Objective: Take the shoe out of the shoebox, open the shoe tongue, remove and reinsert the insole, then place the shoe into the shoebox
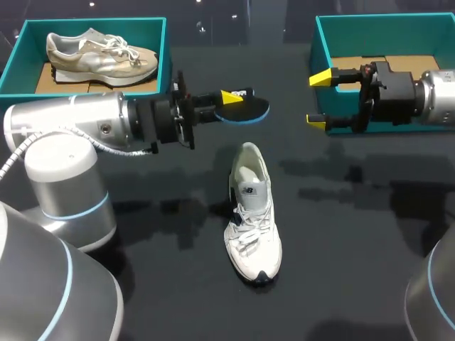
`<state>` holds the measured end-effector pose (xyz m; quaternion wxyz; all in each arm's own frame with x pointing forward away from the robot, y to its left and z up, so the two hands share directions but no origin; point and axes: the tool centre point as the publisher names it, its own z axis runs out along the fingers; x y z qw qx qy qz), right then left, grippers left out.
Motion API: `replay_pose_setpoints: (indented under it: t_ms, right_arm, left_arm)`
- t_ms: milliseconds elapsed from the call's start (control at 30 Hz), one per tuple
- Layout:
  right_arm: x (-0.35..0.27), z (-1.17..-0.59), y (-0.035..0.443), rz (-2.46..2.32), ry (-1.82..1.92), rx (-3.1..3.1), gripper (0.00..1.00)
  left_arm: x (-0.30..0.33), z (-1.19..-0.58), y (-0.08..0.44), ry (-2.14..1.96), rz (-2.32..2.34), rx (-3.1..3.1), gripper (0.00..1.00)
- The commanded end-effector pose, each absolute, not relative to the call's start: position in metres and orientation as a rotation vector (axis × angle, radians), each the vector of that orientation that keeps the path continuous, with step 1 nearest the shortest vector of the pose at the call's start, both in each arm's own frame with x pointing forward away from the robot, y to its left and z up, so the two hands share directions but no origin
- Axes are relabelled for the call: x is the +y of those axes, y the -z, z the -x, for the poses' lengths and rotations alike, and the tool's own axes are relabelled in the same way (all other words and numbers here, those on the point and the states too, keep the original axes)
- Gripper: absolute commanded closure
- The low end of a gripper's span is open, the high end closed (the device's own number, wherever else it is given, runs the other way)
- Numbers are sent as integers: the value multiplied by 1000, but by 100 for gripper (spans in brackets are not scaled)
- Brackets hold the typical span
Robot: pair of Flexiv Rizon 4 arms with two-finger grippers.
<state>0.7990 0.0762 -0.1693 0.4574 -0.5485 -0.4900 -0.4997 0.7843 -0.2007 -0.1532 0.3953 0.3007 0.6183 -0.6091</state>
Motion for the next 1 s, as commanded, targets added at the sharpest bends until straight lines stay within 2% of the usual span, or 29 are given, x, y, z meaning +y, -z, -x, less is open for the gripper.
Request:
replay_pose_setpoints:
  t_ms: [33,367,1000]
  right_arm:
    - [76,-798,169,1356,1230,-1208,0]
    - [76,-798,169,1356,1230,-1208,0]
    - [76,-798,169,1356,1230,-1208,0]
  left_arm:
    - [-201,-784,154,1545,-763,1565,100]
    - [-207,-778,154,1555,-690,1715,100]
    - [-218,-746,127,2149,98,2070,100]
